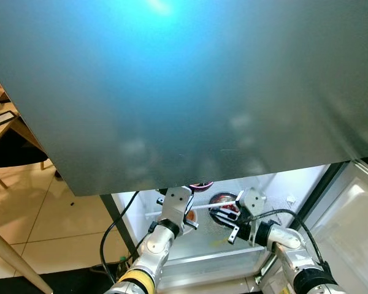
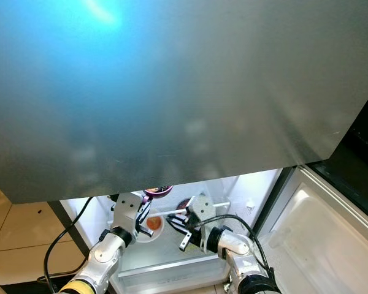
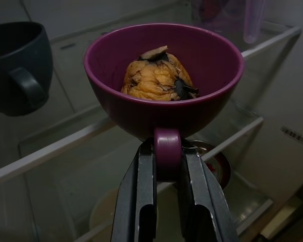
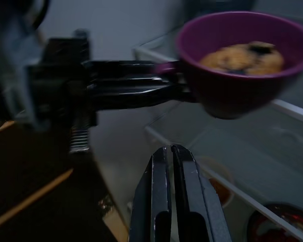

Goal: Restocking fridge

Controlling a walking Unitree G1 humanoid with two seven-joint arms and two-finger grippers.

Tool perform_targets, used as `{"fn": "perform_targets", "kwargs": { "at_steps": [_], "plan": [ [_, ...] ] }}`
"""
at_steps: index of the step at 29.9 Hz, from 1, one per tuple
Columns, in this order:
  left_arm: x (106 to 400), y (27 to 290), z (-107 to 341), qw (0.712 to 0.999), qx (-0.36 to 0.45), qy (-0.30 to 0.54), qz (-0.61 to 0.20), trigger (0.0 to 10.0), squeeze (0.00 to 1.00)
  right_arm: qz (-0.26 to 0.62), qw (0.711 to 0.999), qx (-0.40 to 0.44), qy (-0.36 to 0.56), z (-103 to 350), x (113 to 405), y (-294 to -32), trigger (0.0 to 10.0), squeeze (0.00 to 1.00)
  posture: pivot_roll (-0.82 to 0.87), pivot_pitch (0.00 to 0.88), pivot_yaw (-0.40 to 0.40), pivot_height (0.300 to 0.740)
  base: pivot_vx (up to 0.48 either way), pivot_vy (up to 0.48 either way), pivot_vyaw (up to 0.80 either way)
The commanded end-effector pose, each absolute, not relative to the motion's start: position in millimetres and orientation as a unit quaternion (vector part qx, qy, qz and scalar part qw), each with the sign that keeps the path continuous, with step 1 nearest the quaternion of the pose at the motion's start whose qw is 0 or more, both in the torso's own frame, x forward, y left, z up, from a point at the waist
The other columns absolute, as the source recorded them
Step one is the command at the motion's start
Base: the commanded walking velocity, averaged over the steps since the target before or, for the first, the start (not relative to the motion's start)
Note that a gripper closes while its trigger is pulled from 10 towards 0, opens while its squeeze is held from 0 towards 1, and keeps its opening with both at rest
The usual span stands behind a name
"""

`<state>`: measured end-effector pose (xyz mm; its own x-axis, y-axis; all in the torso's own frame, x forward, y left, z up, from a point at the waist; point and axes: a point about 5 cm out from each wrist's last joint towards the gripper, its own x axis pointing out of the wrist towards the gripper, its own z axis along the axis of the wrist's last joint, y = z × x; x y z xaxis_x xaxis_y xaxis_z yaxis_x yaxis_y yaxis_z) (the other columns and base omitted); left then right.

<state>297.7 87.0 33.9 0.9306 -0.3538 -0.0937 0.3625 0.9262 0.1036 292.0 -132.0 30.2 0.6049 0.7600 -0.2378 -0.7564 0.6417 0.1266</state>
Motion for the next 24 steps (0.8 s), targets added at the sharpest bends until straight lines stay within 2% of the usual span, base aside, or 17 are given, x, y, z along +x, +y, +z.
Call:
{"fn": "perform_targets", "kwargs": {
  "at_steps": [1, 5, 24],
  "plan": [
    [301.6, 80.9, 43.4, 0.982, 0.050, 0.010, -0.184, 10.0, 0.00, 0.411, 0.902, 0.019, 0.133, 31.6, 293.6, -134.0, 10.0, 0.00, -0.04, 0.015, 0.009, 0.740, 0.000, 0.000, 0.00],
    [300.6, 83.6, 41.5, 0.981, 0.058, 0.011, -0.183, 10.0, 0.00, 0.398, 0.905, 0.039, 0.145, 30.8, 294.4, -138.3, 10.0, 0.00, -0.05, 0.014, 0.011, 0.740, 0.000, 0.000, 0.00],
    [301.6, 83.7, 43.3, 0.980, 0.061, 0.006, -0.191, 10.0, 0.00, 0.396, 0.903, 0.066, 0.154, 34.3, 299.0, -136.2, 10.0, 0.00, -0.04, 0.007, 0.011, 0.660, 0.000, 0.000, 0.00]
  ]
}}
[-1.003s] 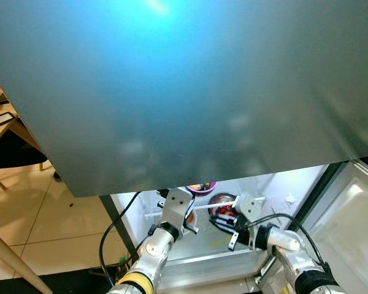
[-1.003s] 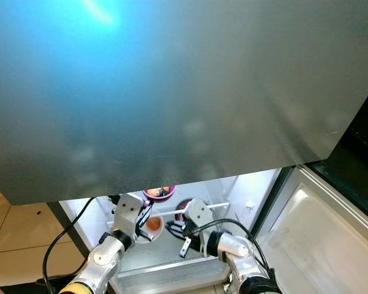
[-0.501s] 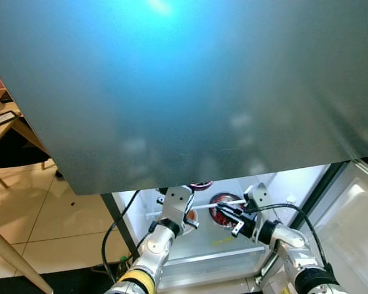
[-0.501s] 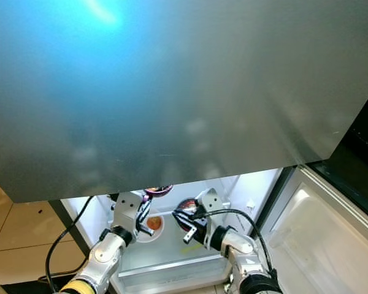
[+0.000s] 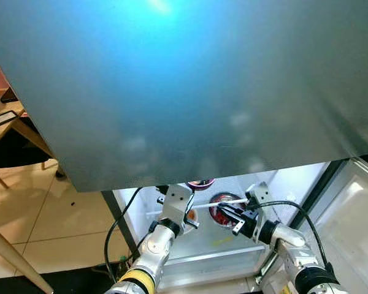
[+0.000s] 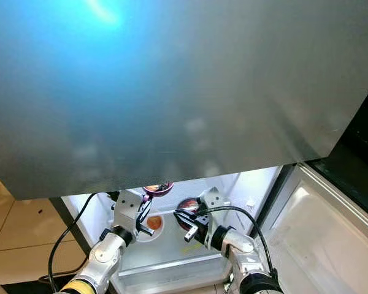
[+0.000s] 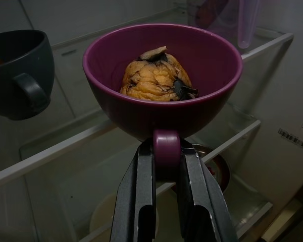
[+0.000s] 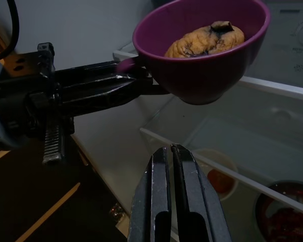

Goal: Restocking fridge

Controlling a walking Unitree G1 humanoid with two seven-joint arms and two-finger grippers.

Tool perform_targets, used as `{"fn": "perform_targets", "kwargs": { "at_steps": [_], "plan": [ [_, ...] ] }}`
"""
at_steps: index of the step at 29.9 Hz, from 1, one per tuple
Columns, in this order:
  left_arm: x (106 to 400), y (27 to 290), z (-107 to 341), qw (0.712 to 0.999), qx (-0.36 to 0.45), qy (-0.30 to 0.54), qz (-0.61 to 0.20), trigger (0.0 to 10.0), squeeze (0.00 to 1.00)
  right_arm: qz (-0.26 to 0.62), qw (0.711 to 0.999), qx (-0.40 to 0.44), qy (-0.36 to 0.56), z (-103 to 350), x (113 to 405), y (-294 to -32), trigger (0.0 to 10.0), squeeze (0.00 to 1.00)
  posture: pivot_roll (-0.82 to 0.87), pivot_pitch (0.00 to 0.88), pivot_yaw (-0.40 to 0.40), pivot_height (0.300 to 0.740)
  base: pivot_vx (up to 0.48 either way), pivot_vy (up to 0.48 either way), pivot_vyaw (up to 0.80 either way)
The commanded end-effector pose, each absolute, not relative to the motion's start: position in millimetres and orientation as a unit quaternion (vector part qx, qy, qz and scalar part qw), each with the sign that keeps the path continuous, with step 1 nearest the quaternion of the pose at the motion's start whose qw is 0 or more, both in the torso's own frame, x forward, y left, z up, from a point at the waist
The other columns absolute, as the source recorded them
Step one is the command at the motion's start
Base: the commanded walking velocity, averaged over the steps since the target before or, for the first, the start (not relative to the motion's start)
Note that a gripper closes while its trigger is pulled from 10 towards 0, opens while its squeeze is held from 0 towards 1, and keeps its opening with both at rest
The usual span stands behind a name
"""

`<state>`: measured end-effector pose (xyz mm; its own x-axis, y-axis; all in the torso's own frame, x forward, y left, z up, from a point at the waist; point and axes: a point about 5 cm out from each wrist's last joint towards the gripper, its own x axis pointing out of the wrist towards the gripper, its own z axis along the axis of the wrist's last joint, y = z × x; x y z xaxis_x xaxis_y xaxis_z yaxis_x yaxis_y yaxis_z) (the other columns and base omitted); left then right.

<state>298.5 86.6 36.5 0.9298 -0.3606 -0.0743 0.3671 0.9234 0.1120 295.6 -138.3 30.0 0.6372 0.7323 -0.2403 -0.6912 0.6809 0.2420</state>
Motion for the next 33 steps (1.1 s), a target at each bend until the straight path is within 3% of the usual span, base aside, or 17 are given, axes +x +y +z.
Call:
{"fn": "perform_targets", "kwargs": {
  "at_steps": [1, 11, 33],
  "plan": [
    [302.3, 83.2, 44.4, 0.980, 0.061, 0.004, -0.191, 10.0, 0.00, 0.396, 0.903, 0.067, 0.154, 34.9, 299.3, -135.8, 10.0, 0.00, -0.04, 0.007, 0.011, 0.650, 0.000, 0.000, 0.00],
    [305.0, 80.1, 50.8, 0.979, 0.057, -0.013, -0.195, 10.0, 0.00, 0.400, 0.903, 0.077, 0.135, 40.1, 301.2, -134.3, 10.0, 0.00, -0.04, 0.009, 0.015, 0.645, 0.000, 0.000, 0.00],
    [317.7, 75.9, 79.1, 0.976, 0.051, -0.079, -0.199, 10.0, 0.00, 0.407, 0.901, 0.113, 0.095, 61.5, 312.4, -131.7, 10.0, 0.00, -0.04, 0.008, 0.018, 0.560, 0.000, 0.000, 0.00]
  ]
}}
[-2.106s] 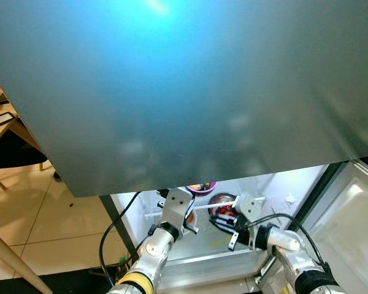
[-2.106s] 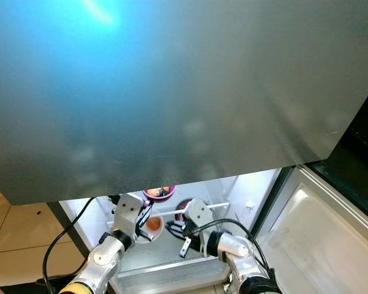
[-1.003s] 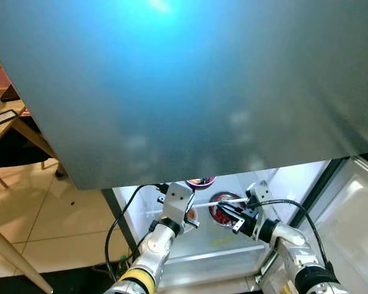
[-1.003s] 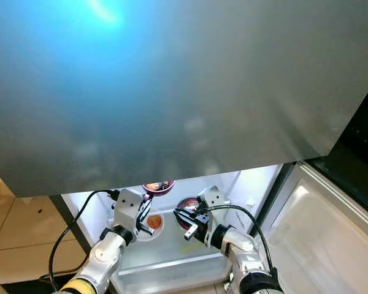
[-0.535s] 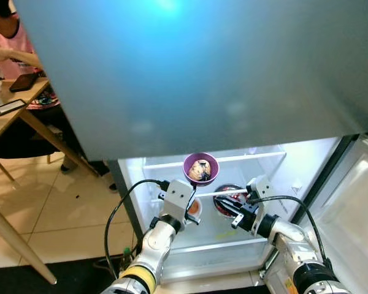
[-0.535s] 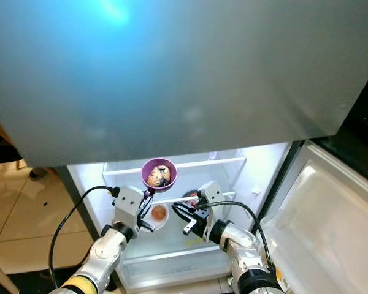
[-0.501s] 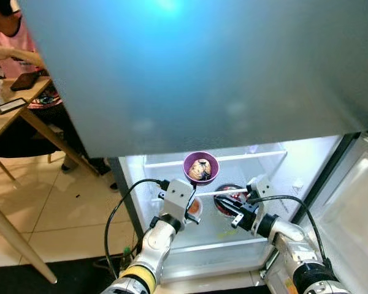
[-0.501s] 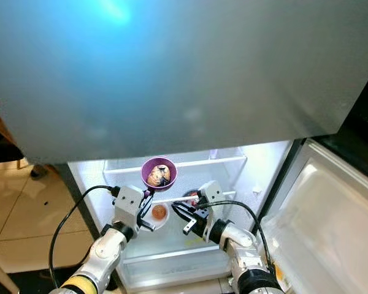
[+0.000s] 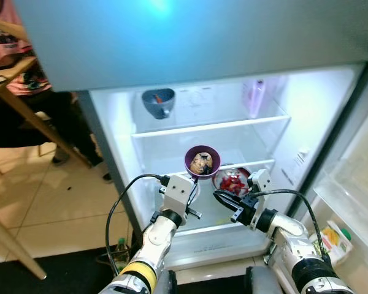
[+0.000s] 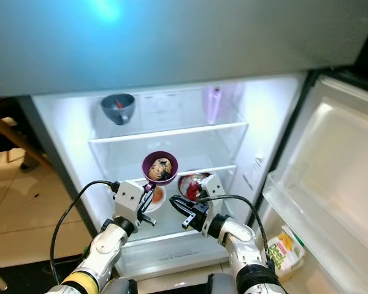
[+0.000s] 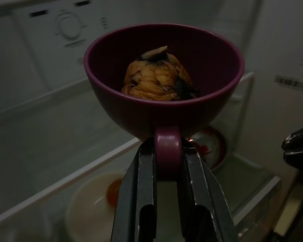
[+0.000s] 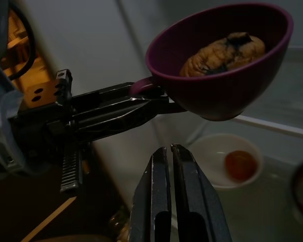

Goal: Restocking fridge

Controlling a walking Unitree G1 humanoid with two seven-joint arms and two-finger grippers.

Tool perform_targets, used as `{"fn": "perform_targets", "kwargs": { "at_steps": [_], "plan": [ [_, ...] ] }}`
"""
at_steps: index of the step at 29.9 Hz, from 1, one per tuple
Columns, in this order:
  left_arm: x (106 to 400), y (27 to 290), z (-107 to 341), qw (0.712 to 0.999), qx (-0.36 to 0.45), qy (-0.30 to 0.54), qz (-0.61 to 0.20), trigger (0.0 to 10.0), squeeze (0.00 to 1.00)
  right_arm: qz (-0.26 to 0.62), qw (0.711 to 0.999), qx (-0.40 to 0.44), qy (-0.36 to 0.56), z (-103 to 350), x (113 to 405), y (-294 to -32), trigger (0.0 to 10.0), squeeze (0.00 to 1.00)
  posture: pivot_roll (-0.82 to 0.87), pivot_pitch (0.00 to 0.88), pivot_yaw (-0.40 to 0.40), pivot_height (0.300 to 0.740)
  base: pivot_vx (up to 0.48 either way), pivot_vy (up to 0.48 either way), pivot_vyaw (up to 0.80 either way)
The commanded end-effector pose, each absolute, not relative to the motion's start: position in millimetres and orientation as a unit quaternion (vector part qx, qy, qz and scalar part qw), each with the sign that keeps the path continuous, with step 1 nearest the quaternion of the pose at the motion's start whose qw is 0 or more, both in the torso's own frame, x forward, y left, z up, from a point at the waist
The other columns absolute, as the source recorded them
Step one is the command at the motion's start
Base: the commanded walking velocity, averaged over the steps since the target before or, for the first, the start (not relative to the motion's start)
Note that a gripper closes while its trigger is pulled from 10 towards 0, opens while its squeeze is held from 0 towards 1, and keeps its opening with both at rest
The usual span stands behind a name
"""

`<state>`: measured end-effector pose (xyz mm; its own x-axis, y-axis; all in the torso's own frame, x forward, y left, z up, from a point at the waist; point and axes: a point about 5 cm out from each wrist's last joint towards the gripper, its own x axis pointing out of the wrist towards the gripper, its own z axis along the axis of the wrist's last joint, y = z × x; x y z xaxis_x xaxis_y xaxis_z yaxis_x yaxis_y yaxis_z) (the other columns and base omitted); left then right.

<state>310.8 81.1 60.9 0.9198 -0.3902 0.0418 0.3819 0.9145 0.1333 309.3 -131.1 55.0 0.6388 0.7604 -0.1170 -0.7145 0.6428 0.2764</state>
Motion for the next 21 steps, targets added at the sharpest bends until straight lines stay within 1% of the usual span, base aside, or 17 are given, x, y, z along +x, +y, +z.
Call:
{"fn": "perform_targets", "kwargs": {
  "at_steps": [1, 8, 9, 11, 16, 21],
  "plan": [
    [318.5, 75.5, 81.3, 0.975, 0.051, -0.084, -0.200, 10.0, 0.00, 0.407, 0.901, 0.118, 0.090, 63.4, 313.0, -132.3, 10.0, 0.00, -0.04, 0.007, 0.017, 0.560, 0.000, 0.000, 0.00],
    [323.0, 74.6, 95.6, 0.973, 0.048, -0.117, -0.194, 10.0, 0.00, 0.420, 0.896, 0.124, 0.070, 72.7, 315.0, -134.7, 10.0, 0.00, -0.04, 0.006, 0.017, 0.560, 0.000, 0.000, 0.00],
    [324.2, 72.9, 102.5, 0.970, 0.048, -0.133, -0.198, 10.0, 0.00, 0.433, 0.891, 0.124, 0.060, 77.7, 315.3, -136.0, 10.0, 0.00, -0.04, 0.006, 0.017, 0.560, 0.000, 0.000, 0.00],
    [324.3, 71.5, 105.4, 0.968, 0.047, -0.139, -0.202, 10.0, 0.00, 0.441, 0.888, 0.122, 0.056, 80.1, 315.2, -136.7, 10.0, 0.00, -0.04, 0.006, 0.017, 0.560, 0.000, 0.000, 0.00],
    [315.2, 54.0, 110.0, 0.947, 0.022, -0.145, -0.285, 10.0, 0.00, 0.481, 0.870, 0.095, 0.049, 90.5, 312.0, -143.6, 10.0, 0.00, -0.04, 0.008, 0.017, 0.560, 0.000, 0.000, 0.00],
    [310.5, 47.9, 113.9, 0.935, 0.008, -0.150, -0.322, 10.0, 0.00, 0.492, 0.865, 0.086, 0.043, 95.4, 310.5, -149.3, 10.0, 0.00, -0.03, 0.013, 0.016, 0.560, 0.000, 0.000, 0.00]
  ]
}}
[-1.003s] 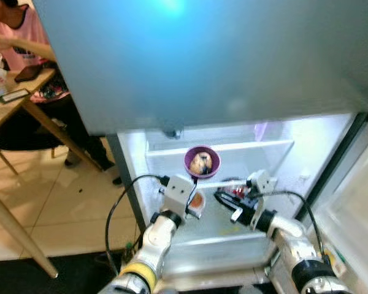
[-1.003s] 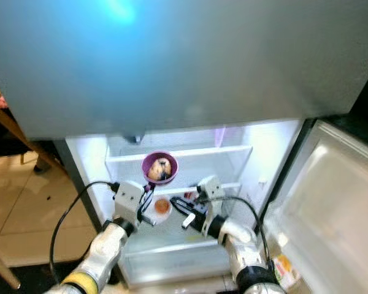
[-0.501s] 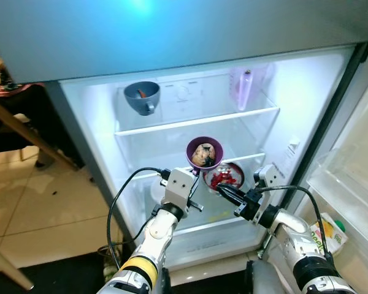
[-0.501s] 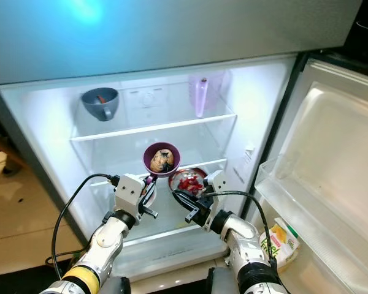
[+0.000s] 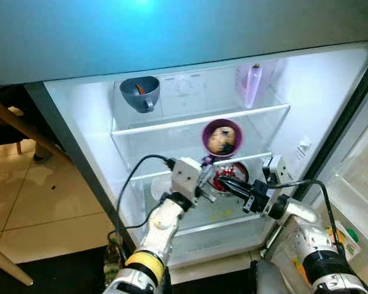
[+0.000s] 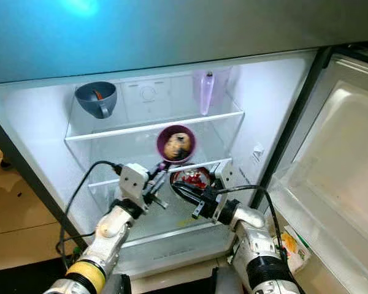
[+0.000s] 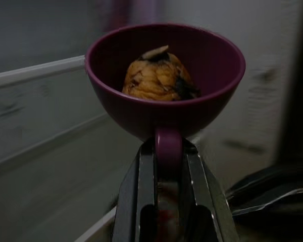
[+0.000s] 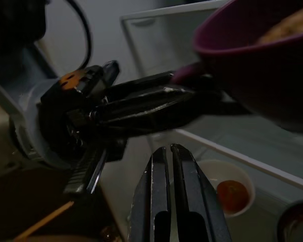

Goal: Restocking fridge

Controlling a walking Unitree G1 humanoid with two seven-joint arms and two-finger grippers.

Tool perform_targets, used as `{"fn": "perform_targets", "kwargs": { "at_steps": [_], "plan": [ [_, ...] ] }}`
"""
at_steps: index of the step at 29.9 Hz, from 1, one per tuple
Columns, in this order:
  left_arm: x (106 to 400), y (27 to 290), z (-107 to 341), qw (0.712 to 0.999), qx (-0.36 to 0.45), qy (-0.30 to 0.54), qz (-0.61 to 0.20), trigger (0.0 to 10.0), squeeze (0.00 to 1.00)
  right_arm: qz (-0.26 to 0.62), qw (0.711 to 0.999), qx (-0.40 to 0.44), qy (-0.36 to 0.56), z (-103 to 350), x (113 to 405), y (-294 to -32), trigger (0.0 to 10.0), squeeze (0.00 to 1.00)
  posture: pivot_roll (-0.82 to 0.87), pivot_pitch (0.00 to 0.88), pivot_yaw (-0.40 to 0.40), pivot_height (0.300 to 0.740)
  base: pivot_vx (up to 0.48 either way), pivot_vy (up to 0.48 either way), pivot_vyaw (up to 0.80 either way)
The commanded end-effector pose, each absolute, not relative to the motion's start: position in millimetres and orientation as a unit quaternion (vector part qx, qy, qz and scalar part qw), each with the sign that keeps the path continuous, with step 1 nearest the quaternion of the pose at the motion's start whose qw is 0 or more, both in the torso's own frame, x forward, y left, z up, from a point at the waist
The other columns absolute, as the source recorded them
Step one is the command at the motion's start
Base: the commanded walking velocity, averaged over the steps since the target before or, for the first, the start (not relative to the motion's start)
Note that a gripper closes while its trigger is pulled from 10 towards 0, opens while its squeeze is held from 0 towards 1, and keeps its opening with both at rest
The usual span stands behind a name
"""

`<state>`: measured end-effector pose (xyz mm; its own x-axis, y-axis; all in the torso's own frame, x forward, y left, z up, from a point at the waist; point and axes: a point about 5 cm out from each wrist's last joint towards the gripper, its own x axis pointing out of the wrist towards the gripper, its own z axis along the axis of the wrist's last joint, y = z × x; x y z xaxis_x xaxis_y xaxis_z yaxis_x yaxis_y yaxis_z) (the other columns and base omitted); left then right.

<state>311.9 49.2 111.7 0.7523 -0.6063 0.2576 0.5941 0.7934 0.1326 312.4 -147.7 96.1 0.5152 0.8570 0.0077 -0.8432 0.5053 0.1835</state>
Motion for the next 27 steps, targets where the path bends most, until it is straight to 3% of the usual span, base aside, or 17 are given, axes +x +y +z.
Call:
{"fn": "perform_targets", "kwargs": {
  "at_steps": [1, 6, 15, 22, 27],
  "plan": [
    [309.5, 46.9, 114.7, 0.932, 0.007, -0.151, -0.328, 10.0, 0.00, 0.494, 0.864, 0.085, 0.042, 96.4, 310.0, -150.7, 10.0, 0.00, -0.03, 0.013, 0.016, 0.560, 0.000, 0.000, 0.00],
    [309.4, 44.6, 128.0, 0.924, 0.002, -0.171, -0.342, 10.0, 0.00, 0.496, 0.865, 0.075, 0.021, 105.0, 308.8, -164.2, 10.0, 0.00, -0.03, 0.013, 0.014, 0.560, 0.000, 0.000, 0.00],
    [319.2, 57.6, 157.9, 0.930, -0.019, -0.213, -0.298, 10.0, 0.00, 0.495, 0.865, 0.081, 0.006, 115.7, 306.5, -179.6, 10.0, 0.00, -0.03, 0.009, 0.012, 0.560, 0.000, 0.000, 0.00],
    [328.0, 73.1, 184.3, 0.939, -0.001, -0.254, -0.231, 10.0, 0.00, 0.493, 0.866, 0.080, 0.004, 119.6, 306.8, -182.5, 10.0, 0.00, -0.03, 0.009, 0.012, 0.560, 0.000, 0.000, 0.00],
    [333.5, 85.7, 192.4, 0.950, -0.007, -0.253, -0.180, 10.0, 0.00, 0.462, 0.884, 0.069, -0.001, 122.2, 313.0, -186.8, 10.0, 0.00, -0.03, 0.009, 0.022, 0.560, 0.000, 0.000, 0.00]
  ]
}}
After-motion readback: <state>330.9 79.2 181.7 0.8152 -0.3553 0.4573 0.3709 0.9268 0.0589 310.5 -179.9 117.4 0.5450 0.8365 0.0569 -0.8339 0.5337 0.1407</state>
